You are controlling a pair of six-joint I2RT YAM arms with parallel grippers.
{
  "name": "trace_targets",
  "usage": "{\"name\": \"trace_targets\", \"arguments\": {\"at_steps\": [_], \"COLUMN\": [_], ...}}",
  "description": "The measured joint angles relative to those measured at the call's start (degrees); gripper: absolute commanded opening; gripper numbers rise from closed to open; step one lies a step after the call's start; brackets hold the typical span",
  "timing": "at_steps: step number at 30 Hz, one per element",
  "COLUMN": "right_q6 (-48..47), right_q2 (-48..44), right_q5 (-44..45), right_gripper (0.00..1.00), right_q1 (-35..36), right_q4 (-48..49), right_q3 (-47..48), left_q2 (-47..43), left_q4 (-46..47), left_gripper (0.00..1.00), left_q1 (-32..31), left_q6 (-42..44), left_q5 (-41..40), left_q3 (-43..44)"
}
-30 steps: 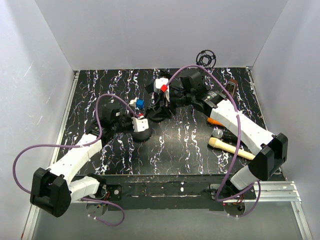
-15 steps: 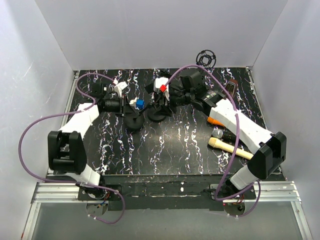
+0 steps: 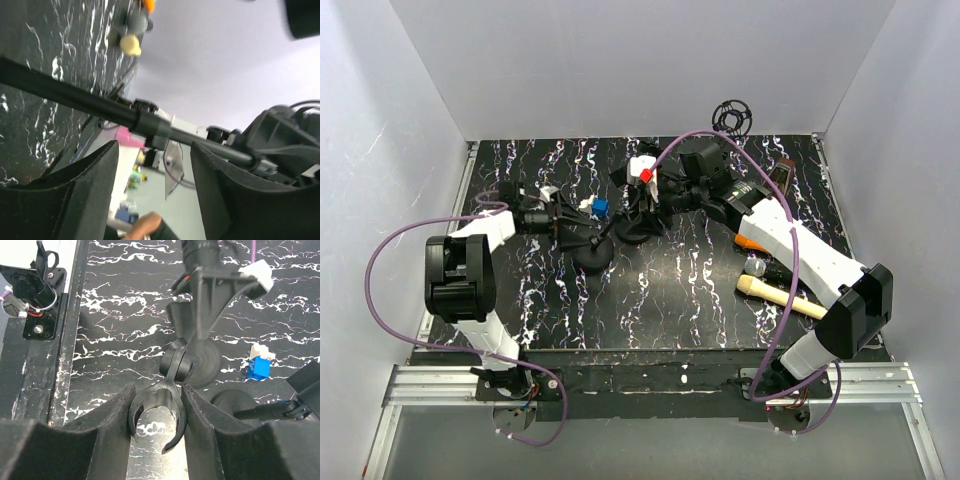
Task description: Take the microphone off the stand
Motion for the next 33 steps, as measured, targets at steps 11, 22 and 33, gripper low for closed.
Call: {"name": "trace_targets", "arguments": {"at_steps": [11, 22, 33], "right_q6": [2.27, 3.48, 3.85], "right_q2": [0.00, 0.00, 0.02], "right_q5": [-0.98, -1.22, -1.29], "right_gripper": [0.24, 0.24, 0.24], "right_q1": [0.00, 0.00, 0.22], "right_q4": [0.46, 0.63, 0.76], "right_q3": [0.00, 0.04, 0.04], "left_q2": [-18.82, -39.08, -34.10], "left_q4": [-20.26, -11.98, -8.37], "left_gripper": [0.61, 0.55, 0.27], "left_q1": [0.42, -20.39, -25.16], "left_q6": [55.67, 94.55, 103.41], "left_q5": [-21.84, -41.68, -51.12], "left_q3": [10.34, -5.25, -8.98]}}
